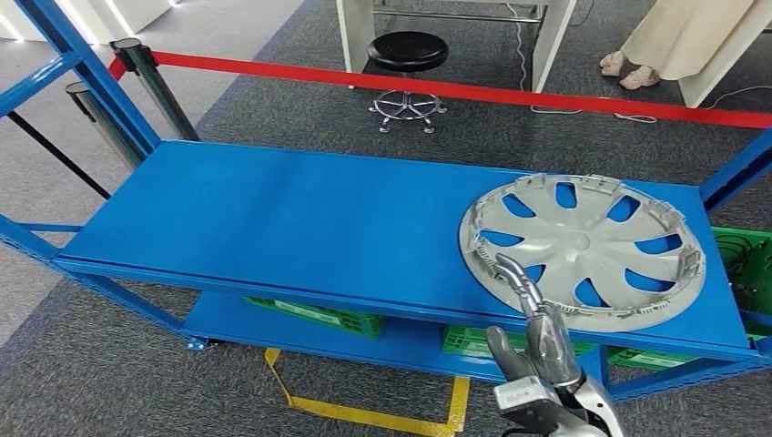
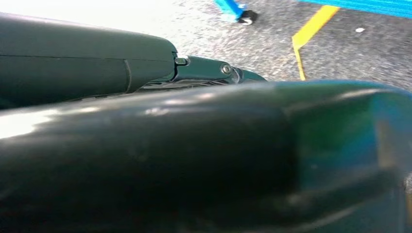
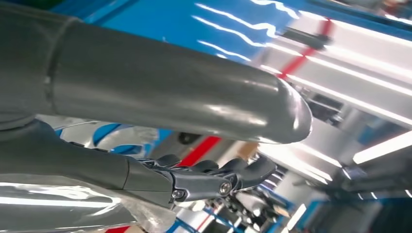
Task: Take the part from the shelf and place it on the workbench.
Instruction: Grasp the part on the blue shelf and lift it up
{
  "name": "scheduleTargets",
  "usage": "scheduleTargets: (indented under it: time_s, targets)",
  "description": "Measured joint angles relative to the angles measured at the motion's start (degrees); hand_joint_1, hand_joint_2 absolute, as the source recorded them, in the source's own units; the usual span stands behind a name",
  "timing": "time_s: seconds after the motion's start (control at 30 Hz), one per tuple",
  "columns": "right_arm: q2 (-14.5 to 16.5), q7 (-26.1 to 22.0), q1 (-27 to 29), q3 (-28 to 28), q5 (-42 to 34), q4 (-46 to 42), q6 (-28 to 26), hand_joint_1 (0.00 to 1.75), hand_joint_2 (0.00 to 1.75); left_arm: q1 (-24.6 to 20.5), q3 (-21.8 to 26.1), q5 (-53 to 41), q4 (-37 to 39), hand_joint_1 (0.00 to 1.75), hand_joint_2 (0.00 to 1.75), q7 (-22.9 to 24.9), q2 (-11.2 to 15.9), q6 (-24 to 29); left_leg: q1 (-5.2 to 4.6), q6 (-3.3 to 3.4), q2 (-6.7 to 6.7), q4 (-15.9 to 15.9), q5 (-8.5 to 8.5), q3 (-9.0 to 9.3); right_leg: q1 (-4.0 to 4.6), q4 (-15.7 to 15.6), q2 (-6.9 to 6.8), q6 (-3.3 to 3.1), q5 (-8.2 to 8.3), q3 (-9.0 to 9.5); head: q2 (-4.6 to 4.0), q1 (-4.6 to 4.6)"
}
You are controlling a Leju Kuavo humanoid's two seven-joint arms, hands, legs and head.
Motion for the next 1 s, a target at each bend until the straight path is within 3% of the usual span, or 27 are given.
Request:
scheduleTargets:
  time_s: [0.07,0.1,0.13,0.2,0.27,0.4,0.47,0.53,0.6,0.63,0.73,0.8,0.93,1.0]
  targets:
    - [-0.5,1.3,-3.2,-1.7,0.6,3.9,2.6,0.0,0.0,-0.2,-0.5,-0.7,0.0,0.0,0.0,0.0,0.0,-0.7,0.19,-0.28,0.0,6.4,-1.42,-3.98,0.01,0.0,0.01,-0.22,-0.12,0.13,0.0,-0.02]
    - [-0.7,1.8,-4.7,-2.5,0.8,5.8,3.8,0.0,0.0,-0.2,-0.7,-1.0,0.0,0.0,0.0,0.0,0.0,-1.0,0.27,-0.33,0.0,7.1,-0.55,-4.86,0.02,0.0,0.03,-0.26,-0.19,0.25,-0.01,0.0]
    - [-0.9,2.2,-6.4,-3.2,0.9,8.0,5.2,0.0,0.0,-0.4,-0.9,-1.4,0.0,0.0,0.0,0.0,0.0,-1.4,0.34,-0.32,0.0,5.7,1.39,-4.74,0.01,0.0,0.11,-0.26,-0.25,0.39,-0.01,-0.02]
    - [-1.3,2.7,-10.7,-4.3,1.1,12.8,7.7,0.0,0.87,-0.8,-1.6,-2.4,0.0,0.0,0.0,-0.1,0.0,-2.0,0.42,-0.07,0.01,-0.9,6.17,-2.6,0.03,0.0,0.35,-0.14,-0.37,0.64,-0.01,-0.01]
    - [-1.5,3.2,-15.0,-5.4,1.8,17.8,9.0,0.0,1.75,-1.2,-2.2,-3.4,0.0,0.0,0.0,-0.1,-0.1,-2.4,0.28,0.32,-0.01,-6.1,8.17,-0.8,0.18,0.1,0.5,0.36,-0.34,0.48,-0.01,0.02]
    - [-1.6,5.6,-21.2,-6.4,5.3,25.3,8.8,0.0,0.0,-1.6,-2.9,-4.5,0.0,0.0,0.0,-0.1,-0.4,-2.7,0.19,1.37,-0.03,-8.1,8.15,-0.32,0.1,0.1,0.26,1.72,-0.44,-0.18,-0.01,0.12]
    - [-1.6,8.1,-23.8,-6.3,7.8,28.5,7.8,0.0,0.0,-1.9,-3.2,-4.9,0.0,0.0,0.0,-0.1,-0.5,-3.0,0.37,1.99,0.06,-8.7,8.48,-0.02,0.03,3.6,0.19,2.17,-2.56,-1.97,-0.01,0.23]
    - [-1.6,10.5,-25.8,-6.3,9.9,31.7,6.9,0.0,0.0,-2.1,-3.3,-5.3,0.0,0.0,0.0,0.0,-0.7,-3.4,0.34,2.24,0.07,-8.7,8.51,-0.04,0.03,10.9,0.16,2.41,-5.62,-5.52,-0.01,0.31]
    - [-1.6,12.0,-27.0,-6.3,11.4,34.4,6.6,0.0,0.0,-2.1,-3.3,-5.5,0.0,0.0,0.0,0.2,-0.7,-3.5,0.32,2.3,0.01,-8.7,8.45,0.01,0.01,15.3,0.15,2.59,-6.17,-8.08,-0.01,0.29]
    - [-1.6,12.7,-27.6,-6.2,12.2,35.5,6.5,0.0,0.0,-2.1,-3.3,-5.7,0.0,0.0,0.0,0.3,-0.7,-3.5,0.33,2.29,-0.03,-8.7,8.41,0.07,-0.04,14.4,0.13,2.63,-4.86,-7.98,-0.01,0.3]
    - [-1.6,15.2,-29.7,-5.9,14.9,38.7,6.1,0.0,0.0,-2.2,-3.4,-6.5,0.0,0.0,0.0,1.0,-0.9,-3.5,0.22,1.79,-0.11,-8.4,8.06,0.22,-0.25,4.1,-0.05,2.72,0.61,-3.46,-0.01,0.32]
    - [-1.5,16.3,-30.7,-5.8,15.9,40.2,6.0,0.0,0.0,-2.3,-3.6,-6.8,0.0,0.0,0.0,1.2,-0.9,-3.5,-0.04,1.32,-0.18,-8.2,7.91,-0.01,-0.22,0.6,-0.02,2.32,1.13,-1.61,-0.01,0.25]
    - [-1.3,17.9,-32.0,-5.2,17.5,41.7,5.8,0.0,1.75,-2.4,-3.8,-7.1,0.0,0.0,0.0,1.3,-1.0,-3.5,0.05,0.39,-0.16,-6.7,6.7,-0.45,-0.23,0.2,0.09,0.9,0.83,-1.04,-0.01,0.04]
    - [-0.8,19.3,-32.6,-4.8,18.5,42.3,6.2,0.0,1.75,-2.4,-3.9,-7.4,0.0,0.0,0.0,1.3,-1.0,-3.2,0.15,-0.16,-0.12,-1.4,3.81,-2.74,-0.3,0.1,-0.06,0.33,0.74,-0.75,-0.01,-0.09]
